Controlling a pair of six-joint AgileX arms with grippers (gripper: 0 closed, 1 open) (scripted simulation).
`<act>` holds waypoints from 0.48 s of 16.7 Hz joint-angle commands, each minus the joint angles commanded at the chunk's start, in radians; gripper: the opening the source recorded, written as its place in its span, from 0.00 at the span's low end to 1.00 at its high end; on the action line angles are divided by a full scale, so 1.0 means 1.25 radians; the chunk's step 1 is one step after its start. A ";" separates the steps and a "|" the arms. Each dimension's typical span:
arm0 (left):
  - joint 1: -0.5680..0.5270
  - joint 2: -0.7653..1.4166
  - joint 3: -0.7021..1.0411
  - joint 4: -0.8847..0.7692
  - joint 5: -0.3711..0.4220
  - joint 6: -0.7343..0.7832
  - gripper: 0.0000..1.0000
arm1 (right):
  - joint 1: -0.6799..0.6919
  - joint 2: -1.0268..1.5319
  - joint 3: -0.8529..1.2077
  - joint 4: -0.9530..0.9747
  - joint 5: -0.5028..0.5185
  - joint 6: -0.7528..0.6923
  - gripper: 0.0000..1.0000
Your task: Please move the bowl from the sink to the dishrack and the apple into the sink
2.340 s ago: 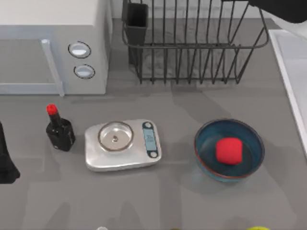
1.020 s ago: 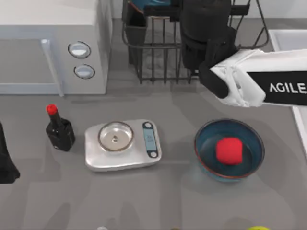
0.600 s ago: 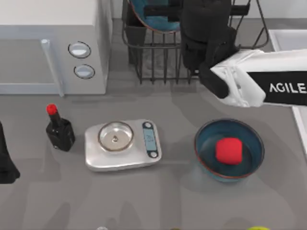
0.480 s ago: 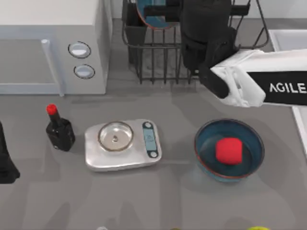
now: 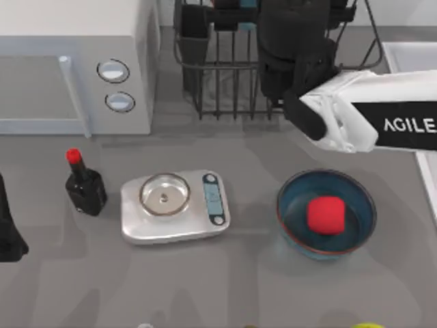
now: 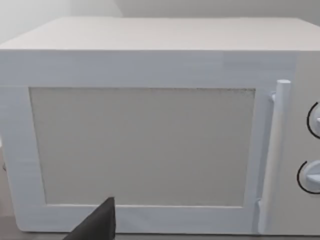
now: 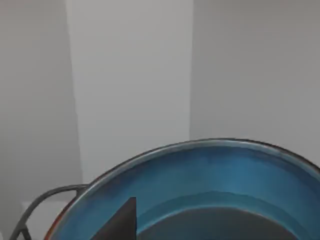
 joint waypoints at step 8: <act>0.000 0.000 0.000 0.000 0.000 0.000 1.00 | 0.002 -0.008 -0.008 -0.004 -0.001 0.000 1.00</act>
